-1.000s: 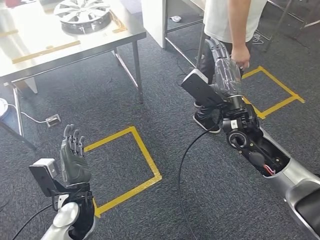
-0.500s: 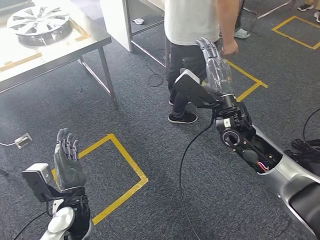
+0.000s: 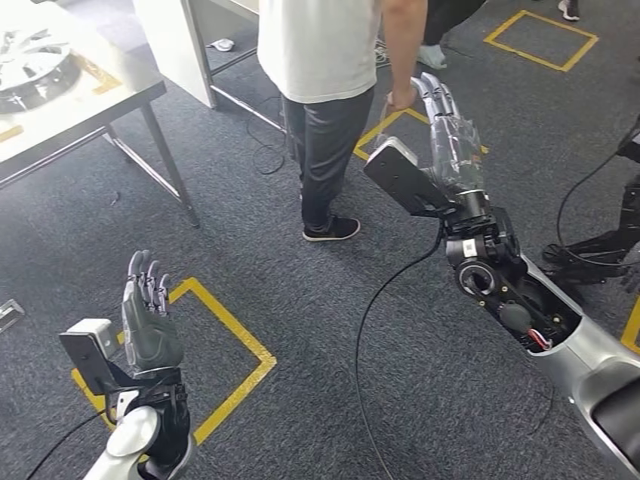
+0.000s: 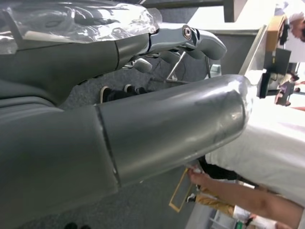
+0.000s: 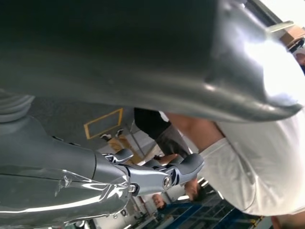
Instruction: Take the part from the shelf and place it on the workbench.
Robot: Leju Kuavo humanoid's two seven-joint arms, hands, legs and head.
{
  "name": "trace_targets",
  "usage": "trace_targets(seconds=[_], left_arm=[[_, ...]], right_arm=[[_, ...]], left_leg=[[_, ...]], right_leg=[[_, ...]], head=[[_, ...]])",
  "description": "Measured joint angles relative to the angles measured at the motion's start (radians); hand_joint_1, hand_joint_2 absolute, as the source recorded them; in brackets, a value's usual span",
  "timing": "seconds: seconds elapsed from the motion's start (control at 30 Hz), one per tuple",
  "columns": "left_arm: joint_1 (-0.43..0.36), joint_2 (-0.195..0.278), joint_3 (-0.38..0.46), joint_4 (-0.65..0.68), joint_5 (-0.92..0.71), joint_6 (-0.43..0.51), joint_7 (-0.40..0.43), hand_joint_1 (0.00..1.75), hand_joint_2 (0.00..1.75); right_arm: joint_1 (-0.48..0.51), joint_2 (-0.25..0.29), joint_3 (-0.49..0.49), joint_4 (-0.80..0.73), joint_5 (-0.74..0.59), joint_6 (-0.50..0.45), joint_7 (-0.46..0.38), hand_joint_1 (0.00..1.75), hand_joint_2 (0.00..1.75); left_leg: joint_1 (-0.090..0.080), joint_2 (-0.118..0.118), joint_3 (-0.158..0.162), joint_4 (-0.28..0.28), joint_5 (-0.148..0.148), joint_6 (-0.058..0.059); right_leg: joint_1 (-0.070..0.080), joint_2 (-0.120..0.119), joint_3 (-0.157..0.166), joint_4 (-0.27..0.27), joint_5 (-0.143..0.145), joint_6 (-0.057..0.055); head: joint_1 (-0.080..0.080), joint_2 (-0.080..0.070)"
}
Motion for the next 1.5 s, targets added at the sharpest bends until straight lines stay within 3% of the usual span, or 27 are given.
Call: trace_targets(seconds=[0.07, 0.1, 0.17, 0.23, 0.3, 0.33, 0.4, 0.43, 0.5, 0.53, 0.57, 0.63, 0.7, 0.73, 0.8, 0.87, 0.93, 1.0, 1.07, 1.13, 1.17, 1.23, 1.27, 1.3, 1.37, 1.43, 1.5], left_arm=[[-0.001, 0.000, 0.000, 0.000, -0.001, -0.002, -0.001, 0.00, 0.00], [0.000, 0.000, 0.000, 0.000, -0.001, -0.003, -0.001, 0.00, 0.00], [0.003, 0.002, 0.000, 0.000, -0.002, -0.004, -0.001, 0.00, 0.00], [0.006, 0.004, 0.000, 0.000, -0.002, -0.004, -0.001, 0.00, 0.00], [0.006, 0.005, 0.000, 0.000, -0.002, -0.004, -0.001, 0.00, 0.00], [0.006, 0.005, 0.000, 0.000, -0.003, -0.004, -0.001, 0.00, 0.00], [0.006, 0.006, 0.000, 0.000, -0.003, -0.004, -0.001, 0.00, 0.00], [0.006, 0.006, 0.000, 0.000, -0.003, -0.004, -0.001, 0.00, 0.00], [0.004, 0.006, 0.000, 0.000, -0.004, -0.004, -0.001, 0.00, 0.00], [0.002, 0.005, 0.000, 0.000, -0.005, -0.004, -0.001, 0.00, 0.00], [0.001, 0.004, 0.000, -0.001, -0.006, -0.004, -0.001, 0.00, 0.00], [0.002, 0.004, 0.000, -0.001, -0.007, -0.004, -0.001, 0.00, 0.00], [0.004, 0.005, 0.000, -0.001, -0.009, -0.004, 0.000, 0.00, 0.00], [0.005, 0.005, 0.000, -0.001, -0.010, -0.004, 0.000, 0.00, 0.00], [0.005, 0.005, 0.000, -0.001, -0.010, -0.004, 0.000, 0.00, 0.00], [0.004, 0.005, 0.000, -0.001, -0.010, -0.004, 0.000, 0.00, 0.00], [0.003, 0.005, 0.000, -0.001, -0.011, -0.004, 0.000, 0.00, 0.00], [0.003, 0.005, 0.000, -0.002, -0.011, -0.004, 0.000, 0.00, 0.00], [0.002, 0.005, 0.000, -0.004, -0.012, -0.004, 0.000, 0.00, 0.00], [0.003, 0.006, 0.000, -0.004, -0.013, -0.004, 0.001, 0.00, 0.00], [0.005, 0.008, 0.000, -0.004, -0.013, -0.002, 0.001, 0.00, 0.00], [0.008, 0.010, 0.000, -0.004, -0.013, 0.000, 0.002, 0.00, 0.00], [0.008, 0.011, 0.000, -0.004, -0.013, 0.001, 0.003, 0.00, 0.00], [0.008, 0.011, 0.000, -0.005, -0.014, 0.001, 0.003, 0.00, 0.00], [0.008, 0.011, 0.000, -0.006, -0.015, 0.001, 0.003, 0.00, 0.00], [0.008, 0.013, 0.000, -0.007, -0.016, 0.001, 0.005, 0.00, 0.00], [0.006, 0.013, 0.000, -0.011, -0.017, 0.002, 0.008, 0.00, 0.00]], right_arm=[[-0.002, 0.000, 0.000, 0.000, -0.003, -0.002, 0.000, 0.00, 0.00], [-0.003, 0.000, 0.001, 0.000, -0.005, -0.004, 0.000, 0.00, 0.00], [-0.002, 0.000, 0.004, 0.000, -0.007, -0.005, 0.000, 0.00, 0.00], [0.000, 0.000, 0.008, 0.000, -0.008, -0.005, 0.000, 0.00, 0.00], [-0.001, 0.000, 0.009, 0.000, -0.008, -0.005, 0.000, 0.00, 0.00], [-0.002, 0.000, 0.009, 0.000, -0.009, -0.006, 0.000, 0.00, 0.00], [-0.003, 0.000, 0.010, 0.000, -0.011, -0.007, 0.000, 0.00, 0.00], [-0.003, 0.000, 0.010, 0.000, -0.012, -0.007, 0.000, 0.00, 0.00], [-0.002, 0.000, 0.011, 0.000, -0.012, -0.008, 0.000, 0.00, 0.00], [-0.003, 0.000, 0.011, 0.000, -0.012, -0.009, 0.000, 0.00, 0.00], [-0.004, 0.000, 0.011, 0.000, -0.012, -0.010, 0.000, 0.00, 0.00], [-0.006, 0.000, 0.011, 0.000, -0.013, -0.011, 0.001, 0.00, 0.00], [-0.003, 0.000, 0.014, 0.000, -0.014, -0.011, 0.001, 0.00, 0.00], [-0.002, 0.000, 0.015, 0.000, -0.015, -0.011, 0.002, 0.00, 0.00], [-0.002, 0.000, 0.016, 0.001, -0.015, -0.011, 0.002, 0.00, 0.00], [-0.005, 0.000, 0.016, 0.000, -0.015, -0.012, 0.002, 0.00, 0.00], [-0.007, 0.000, 0.017, 0.000, -0.015, -0.012, 0.002, 0.00, 0.00], [-0.007, 0.000, 0.017, -0.001, -0.015, -0.012, 0.003, 0.00, 0.00], [-0.008, 0.000, 0.017, -0.001, -0.015, -0.013, 0.002, 0.00, 0.00], [-0.008, 0.000, 0.017, -0.001, -0.015, -0.014, 0.001, 0.00, 0.00], [-0.007, 0.000, 0.018, -0.001, -0.015, -0.014, 0.000, 0.00, 0.00], [-0.004, 0.001, 0.020, 0.000, -0.015, -0.013, -0.001, 0.00, 0.00], [-0.003, 0.001, 0.021, -0.001, -0.015, -0.013, -0.001, 0.00, 0.00], [-0.002, 0.001, 0.021, -0.001, -0.015, -0.013, -0.001, 0.00, 0.00], [-0.003, 0.001, 0.021, -0.001, -0.013, -0.013, -0.001, 0.00, 0.00], [-0.002, 0.001, 0.020, -0.002, -0.010, -0.013, 0.000, 0.00, 0.00], [0.003, 0.001, 0.018, -0.003, -0.007, -0.013, 0.003, 0.00, 0.00]], left_leg=[[0.004, -0.042, -0.019, 0.056, -0.040, -0.012], [0.007, -0.071, -0.045, 0.115, -0.072, -0.016], [0.009, -0.097, -0.110, 0.254, -0.130, -0.022], [0.010, -0.101, -0.133, 0.294, -0.122, -0.023], [0.014, -0.121, -0.088, 0.185, -0.050, -0.020], [0.016, -0.147, -0.057, 0.113, -0.016, -0.017], [0.020, -0.188, -0.020, 0.021, 0.015, -0.014], [0.019, -0.193, -0.015, 0.007, 0.015, -0.012], [0.018, -0.171, -0.012, -0.001, 0.018, -0.003], [0.018, -0.158, -0.008, -0.007, 0.020, 0.004], [0.018, -0.145, -0.006, -0.013, 0.023, 0.010], [0.017, -0.120, -0.004, -0.017, 0.024, 0.018], [0.016, -0.095, -0.005, -0.016, 0.023, 0.020], [0.016, -0.082, -0.005, -0.015, 0.022, 0.020], [0.015, -0.058, -0.002, -0.013, 0.017, 0.016], [0.010, -0.039, 0.001, -0.009, 0.010, 0.009], [0.004, -0.021, 0.003, -0.007, 0.007, 0.001], [0.004, -0.008, 0.006, -0.006, 0.002, -0.009], [0.008, -0.037, -0.006, 0.033, -0.029, -0.019], [0.012, -0.084, -0.057, 0.151, -0.094, -0.025], [0.012, -0.094, -0.091, 0.223, -0.123, -0.026], [0.012, -0.101, -0.131, 0.297, -0.134, -0.026], [0.013, -0.103, -0.124, 0.274, -0.109, -0.025], [0.013, -0.111, -0.098, 0.213, -0.070, -0.022], [0.017, -0.153, -0.038, 0.071, -0.005, -0.015], [0.017, -0.182, -0.011, 0.006, 0.011, -0.010], [0.015, -0.168, -0.007, -0.003, 0.012, -0.003]], right_leg=[[-0.007, 0.021, 0.003, -0.006, 0.006, -0.011], [-0.009, 0.031, 0.003, -0.007, 0.008, -0.015], [-0.011, 0.054, 0.001, -0.006, 0.009, -0.018], [-0.011, 0.080, 0.001, -0.005, 0.010, -0.018], [-0.014, 0.106, 0.002, -0.002, 0.009, -0.016], [-0.014, 0.118, 0.000, 0.000, 0.009, -0.013], [-0.016, 0.142, -0.008, 0.003, 0.011, -0.003], [-0.017, 0.155, -0.013, 0.003, 0.014, 0.004], [-0.022, 0.164, -0.021, 0.001, 0.017, 0.019], [-0.021, 0.143, -0.028, 0.013, 0.008, 0.024], [-0.020, 0.113, -0.044, 0.045, -0.012, 0.028], [-0.017, 0.054, -0.100, 0.168, -0.075, 0.034], [-0.018, 0.043, -0.153, 0.281, -0.115, 0.038], [-0.018, 0.041, -0.155, 0.291, -0.110, 0.039], [-0.017, 0.023, -0.100, 0.191, -0.053, 0.038], [-0.009, -0.024, -0.025, 0.053, -0.007, 0.029], [0.000, -0.040, -0.003, 0.004, 0.000, 0.016], [-0.001, -0.013, -0.005, 0.002, 0.003, 0.004], [-0.006, 0.009, -0.002, -0.003, 0.008, -0.007], [-0.008, 0.029, -0.001, -0.005, 0.011, -0.016], [-0.008, 0.041, -0.002, -0.005, 0.011, -0.018], [-0.007, 0.068, -0.003, -0.004, 0.012, -0.020], [-0.007, 0.082, -0.002, -0.003, 0.012, -0.020], [-0.007, 0.095, -0.001, -0.002, 0.011, -0.020], [-0.008, 0.120, -0.004, 0.001, 0.011, -0.016], [-0.011, 0.142, -0.012, 0.003, 0.014, -0.006], [-0.017, 0.164, -0.019, -0.001, 0.020, 0.009]], head=[[-0.009, 0.000], [-0.016, 0.000], [-0.028, 0.000], [-0.033, 0.000], [-0.035, 0.000], [-0.036, 0.000], [-0.036, 0.000], [-0.035, 0.000], [-0.034, 0.000], [-0.031, 0.000], [-0.026, 0.000], [-0.015, 0.000], [-0.008, 0.000], [-0.004, 0.000], [0.004, 0.000], [0.011, 0.000], [0.010, 0.000], [0.003, 0.000], [-0.006, 0.000], [-0.018, 0.000], [-0.023, 0.000], [-0.029, 0.000], [-0.031, 0.000], [-0.032, 0.000], [-0.035, 0.000], [-0.034, 0.000], [-0.033, 0.000]])
